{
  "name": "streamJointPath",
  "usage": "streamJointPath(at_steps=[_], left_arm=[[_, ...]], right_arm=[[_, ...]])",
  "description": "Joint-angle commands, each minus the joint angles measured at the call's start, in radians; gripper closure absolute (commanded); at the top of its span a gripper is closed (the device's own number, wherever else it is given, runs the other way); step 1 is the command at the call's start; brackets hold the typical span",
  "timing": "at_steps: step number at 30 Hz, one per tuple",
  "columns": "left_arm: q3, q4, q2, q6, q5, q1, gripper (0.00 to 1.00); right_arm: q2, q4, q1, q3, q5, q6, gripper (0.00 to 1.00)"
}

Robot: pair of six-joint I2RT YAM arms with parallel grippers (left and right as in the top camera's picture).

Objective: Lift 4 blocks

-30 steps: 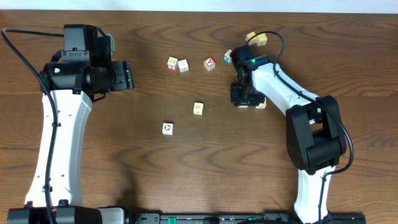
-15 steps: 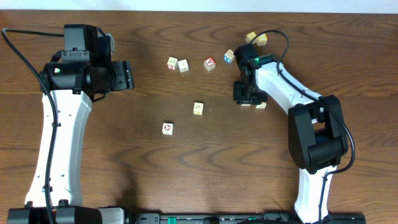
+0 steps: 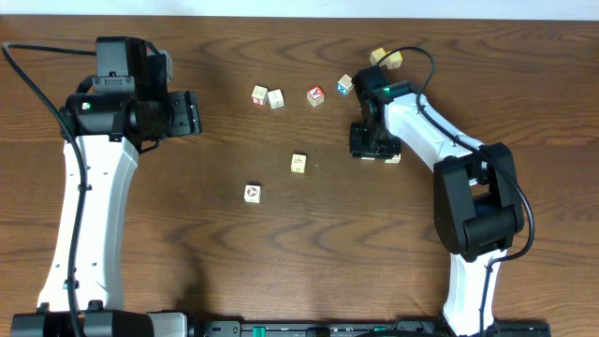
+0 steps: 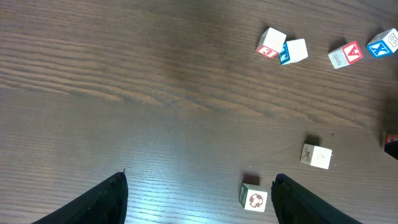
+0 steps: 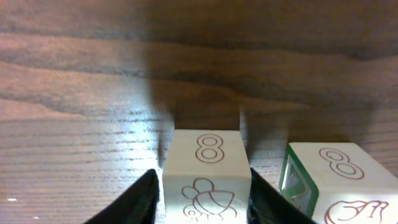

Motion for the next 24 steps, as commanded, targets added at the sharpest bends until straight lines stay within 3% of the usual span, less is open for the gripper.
streamJointPath(at_steps=[1, 14, 18, 21, 24], left_arm=[[0.014, 0.001, 0.000, 0.002, -0.009, 0.003, 0.26], [0.014, 0.001, 0.000, 0.002, -0.009, 0.003, 0.25], [0.014, 0.001, 0.000, 0.002, -0.009, 0.003, 0.26], [0.014, 0.001, 0.000, 0.002, -0.009, 0.003, 0.26], [0.014, 0.001, 0.000, 0.002, -0.009, 0.003, 0.26]], right_arm=[[0.007, -0.013, -0.004, 0.016, -0.008, -0.005, 0.55], [0.007, -0.216, -0.090, 0.287, -0.008, -0.098, 0.48], [0.007, -0.317, -0.170, 0.390, -0.014, -0.201, 0.45], [0.008, -0.365, -0.217, 0.389, -0.050, -0.316, 0.37], [0.008, -0.374, -0.254, 0.348, -0.119, -0.384, 0.36]])
